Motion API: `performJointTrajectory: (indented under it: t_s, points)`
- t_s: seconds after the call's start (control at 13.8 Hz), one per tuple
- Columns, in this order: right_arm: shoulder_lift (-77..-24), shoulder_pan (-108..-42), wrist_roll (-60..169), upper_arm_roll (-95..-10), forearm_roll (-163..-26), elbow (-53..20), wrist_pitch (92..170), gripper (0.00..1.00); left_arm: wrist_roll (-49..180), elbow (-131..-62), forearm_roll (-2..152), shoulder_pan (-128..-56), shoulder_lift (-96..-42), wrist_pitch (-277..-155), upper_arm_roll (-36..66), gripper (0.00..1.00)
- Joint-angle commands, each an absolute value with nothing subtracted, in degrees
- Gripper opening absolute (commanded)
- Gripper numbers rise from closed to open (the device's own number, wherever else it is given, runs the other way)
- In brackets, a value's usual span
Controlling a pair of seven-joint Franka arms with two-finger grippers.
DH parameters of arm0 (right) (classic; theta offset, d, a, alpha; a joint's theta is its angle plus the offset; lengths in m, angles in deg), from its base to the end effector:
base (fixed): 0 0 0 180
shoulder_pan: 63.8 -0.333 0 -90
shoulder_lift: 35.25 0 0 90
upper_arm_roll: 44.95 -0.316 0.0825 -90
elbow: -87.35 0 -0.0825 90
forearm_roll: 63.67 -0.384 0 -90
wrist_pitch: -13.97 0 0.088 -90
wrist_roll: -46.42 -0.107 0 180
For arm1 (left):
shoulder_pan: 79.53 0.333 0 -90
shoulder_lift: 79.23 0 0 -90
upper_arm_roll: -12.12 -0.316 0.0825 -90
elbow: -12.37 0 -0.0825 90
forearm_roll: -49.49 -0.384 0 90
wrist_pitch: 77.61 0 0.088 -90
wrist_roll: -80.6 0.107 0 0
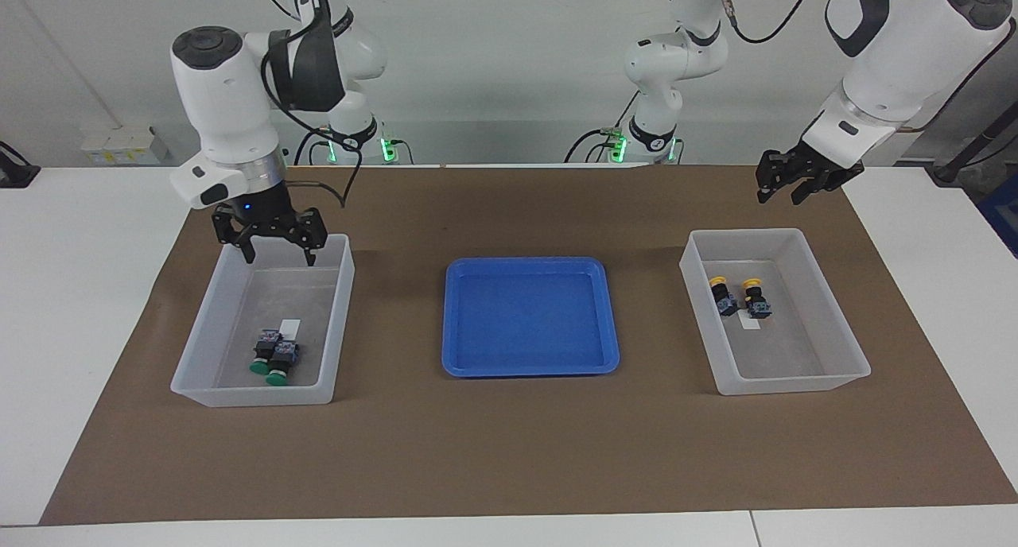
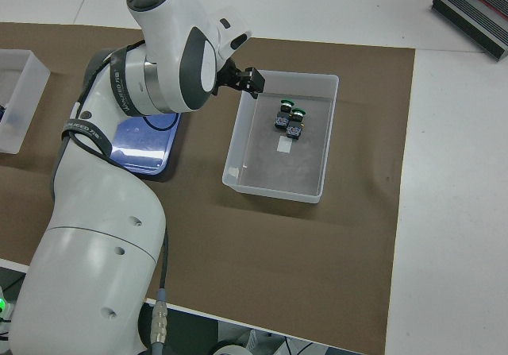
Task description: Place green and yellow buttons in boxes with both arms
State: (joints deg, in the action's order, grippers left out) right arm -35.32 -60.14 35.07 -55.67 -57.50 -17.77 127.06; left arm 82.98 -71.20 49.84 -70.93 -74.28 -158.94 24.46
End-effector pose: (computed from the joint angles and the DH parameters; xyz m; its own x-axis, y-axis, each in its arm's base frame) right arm 0.5735 0.0641 0.5344 0.9877 -0.0332 0.1530 -0.0451 -0.9962 0.0749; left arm 0.5637 -0.0319 0.6170 0.9866 -0.1085 -0.1220 -0.1057 -0.9940 0.0296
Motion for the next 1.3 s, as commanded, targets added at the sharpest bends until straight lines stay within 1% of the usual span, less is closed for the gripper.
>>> performJointTrajectory:
  t_s: [0.0,0.07,0.14,0.29,0.51,0.65,1.23]
  points:
    - [-36.0,-61.5,32.9,-55.8,-58.7,-13.5,122.4,1.0,83.8,-71.6,49.8,-71.2,-76.1,-158.0,24.2,0.72]
    - [-36.0,-61.6,33.0,-55.7,-58.8,-11.4,119.9,1.0,84.7,-72.5,49.8,-71.0,-76.4,-158.4,24.1,0.91]
    - [-36.0,-61.4,33.1,-55.6,-59.7,-9.6,117.7,1.0,85.1,-73.1,49.8,-70.7,-76.8,-158.6,24.1,1.0]
    - [-35.6,-60.6,33.8,-55.2,-62.1,-7.5,113.5,1.0,87.2,-75.9,49.8,-70.3,-78.0,-161.6,23.6,1.0]
    - [-34.1,-59.7,36.2,-55.0,-62.2,-7.9,110.0,1.0,86.7,-80.8,49.9,-69.6,-79.8,-168.3,23.5,1.0]
    - [-34.0,-59.5,36.3,-55.0,-62.8,-8.2,109.2,1.0,86.7,-80.8,49.9,-69.6,-79.9,-168.7,23.5,1.0]
    - [-34.0,-58.7,36.1,-55.0,-62.9,-8.3,110.1,1.0,86.5,-80.8,50.0,-69.0,-79.9,-169.5,23.4,1.0]
